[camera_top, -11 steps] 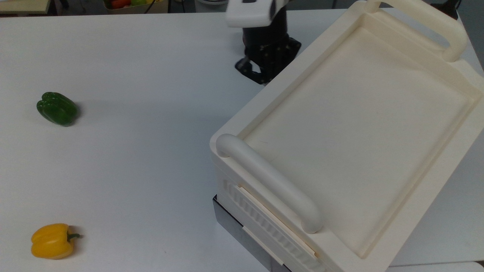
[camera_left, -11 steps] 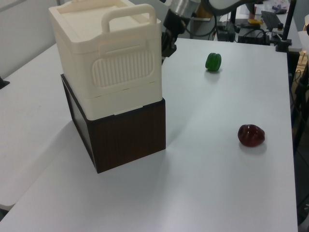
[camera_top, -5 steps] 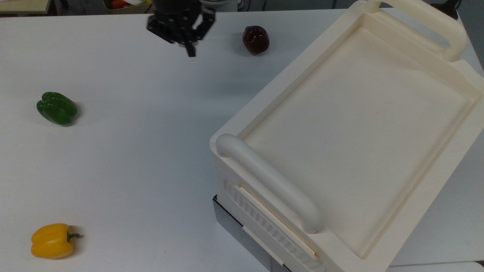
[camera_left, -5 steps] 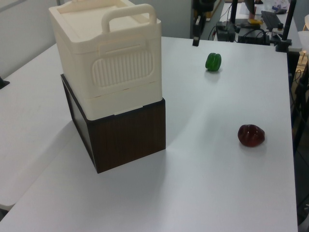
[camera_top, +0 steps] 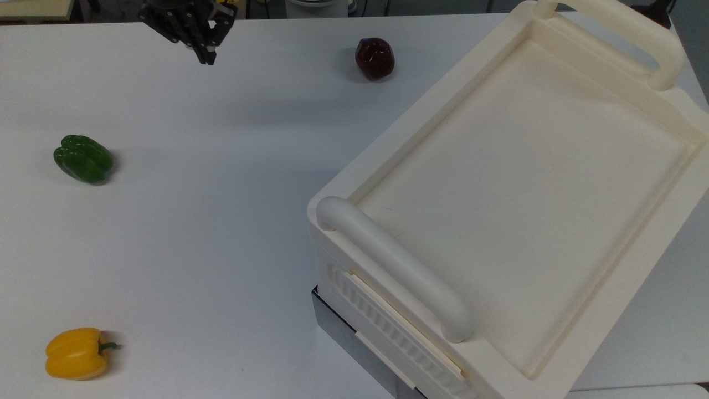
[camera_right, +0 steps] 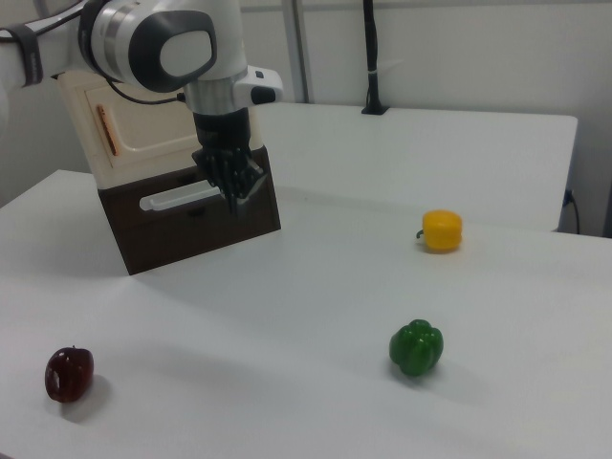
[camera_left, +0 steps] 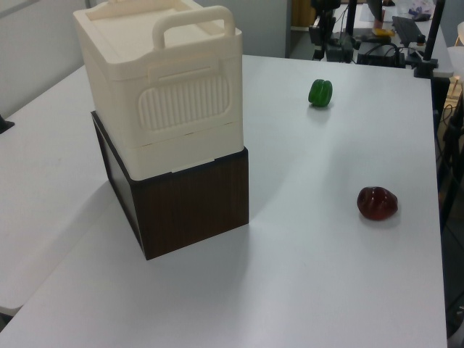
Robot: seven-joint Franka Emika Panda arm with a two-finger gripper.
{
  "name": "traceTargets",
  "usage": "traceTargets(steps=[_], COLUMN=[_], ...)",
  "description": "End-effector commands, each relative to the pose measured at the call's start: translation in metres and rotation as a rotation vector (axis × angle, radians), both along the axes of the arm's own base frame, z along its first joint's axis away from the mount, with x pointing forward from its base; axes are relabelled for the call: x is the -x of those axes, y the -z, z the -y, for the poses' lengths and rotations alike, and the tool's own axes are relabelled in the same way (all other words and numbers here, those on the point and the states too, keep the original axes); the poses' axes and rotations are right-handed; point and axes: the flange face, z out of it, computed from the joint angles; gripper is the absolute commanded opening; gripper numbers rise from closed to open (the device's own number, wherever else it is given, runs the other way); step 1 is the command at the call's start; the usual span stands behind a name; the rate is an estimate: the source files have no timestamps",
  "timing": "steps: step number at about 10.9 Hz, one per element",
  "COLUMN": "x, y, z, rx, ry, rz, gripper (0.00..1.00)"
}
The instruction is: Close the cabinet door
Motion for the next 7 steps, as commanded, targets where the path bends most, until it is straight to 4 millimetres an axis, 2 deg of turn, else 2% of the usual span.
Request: traceTargets(steps=[1,5,7], x=[0.013,0.018,0.020], y=[-0.007,-0.011,-0.014], z=[-0.003,-0.001,0.008], rx=[0.081,0.110,0.110], ry=[0.000,0.027,0.044], rz=[-0.044,-0.059,-0.054], gripper=[1.00,1.00,1.00])
